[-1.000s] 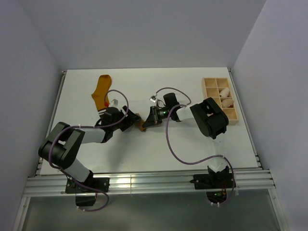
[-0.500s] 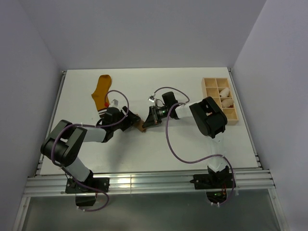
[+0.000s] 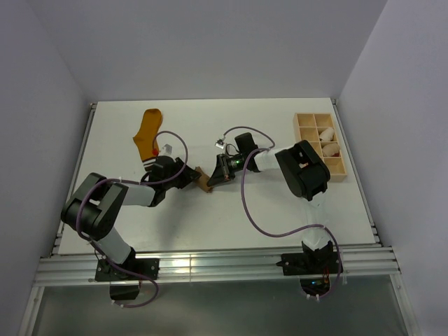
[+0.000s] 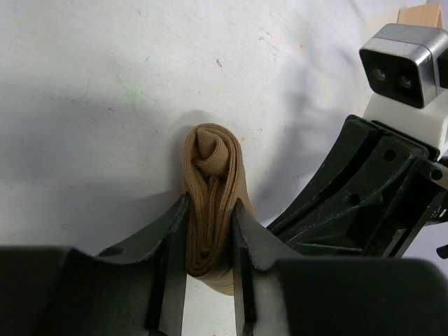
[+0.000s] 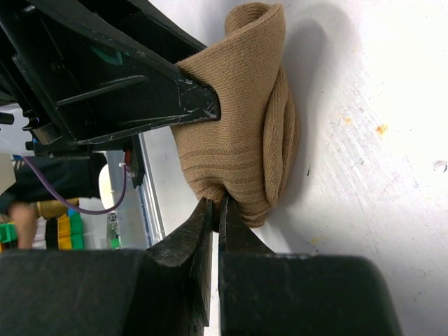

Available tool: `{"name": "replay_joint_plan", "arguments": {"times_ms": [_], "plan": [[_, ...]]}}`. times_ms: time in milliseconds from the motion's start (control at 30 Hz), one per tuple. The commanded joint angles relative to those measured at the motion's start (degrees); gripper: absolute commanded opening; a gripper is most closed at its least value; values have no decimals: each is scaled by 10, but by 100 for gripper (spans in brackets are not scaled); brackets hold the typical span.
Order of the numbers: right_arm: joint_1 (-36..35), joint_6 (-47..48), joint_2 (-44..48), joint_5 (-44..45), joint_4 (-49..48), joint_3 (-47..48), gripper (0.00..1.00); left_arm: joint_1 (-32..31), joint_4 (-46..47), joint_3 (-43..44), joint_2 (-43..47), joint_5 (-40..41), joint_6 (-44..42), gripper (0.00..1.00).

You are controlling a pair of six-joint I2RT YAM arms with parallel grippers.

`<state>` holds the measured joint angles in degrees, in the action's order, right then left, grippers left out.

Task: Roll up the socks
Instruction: Roll the sock at the center of the board, then pick up the sock at the center of the board.

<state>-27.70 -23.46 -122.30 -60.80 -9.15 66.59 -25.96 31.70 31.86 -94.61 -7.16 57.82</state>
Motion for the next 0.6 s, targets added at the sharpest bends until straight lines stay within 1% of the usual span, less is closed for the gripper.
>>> {"name": "replay_joint_plan", "arguments": {"times_ms": [0,33,100,133,200,233,300,333,367,400,467,500,533,567], "plan": [[-4,35,-27,80,74,-8,0,1,-57,12,5,10,-16,13],[-5,40,-22,85,73,-10,0,1,-68,16,7,12,-17,8],[-6,47,1,107,74,-17,0,1,-93,26,9,18,-19,3],[-6,51,12,115,71,-22,2,1,-121,37,9,17,-22,0],[-8,58,44,149,75,-30,6,1,-150,51,8,23,-23,0],[-9,63,54,165,77,-36,12,0,-181,64,7,26,-26,0],[-13,68,92,207,77,-44,22,-1,-215,81,5,35,-30,0],[-16,75,108,225,77,-54,32,-2,-231,99,4,41,-36,0],[-22,77,122,243,76,-60,37,-3,-262,108,0,45,-39,0],[-26,81,152,281,71,-66,44,-6,-275,122,-1,50,-44,0],[-37,97,180,320,64,-84,49,-9,-310,138,-6,56,-52,0],[-50,103,212,345,57,-90,54,-11,-315,152,-8,58,-55,0],[-59,124,225,395,54,-104,56,-13,-335,159,-14,62,-60,0],[-69,134,240,420,50,-110,59,-14,-345,167,-15,65,-62,0]]}}
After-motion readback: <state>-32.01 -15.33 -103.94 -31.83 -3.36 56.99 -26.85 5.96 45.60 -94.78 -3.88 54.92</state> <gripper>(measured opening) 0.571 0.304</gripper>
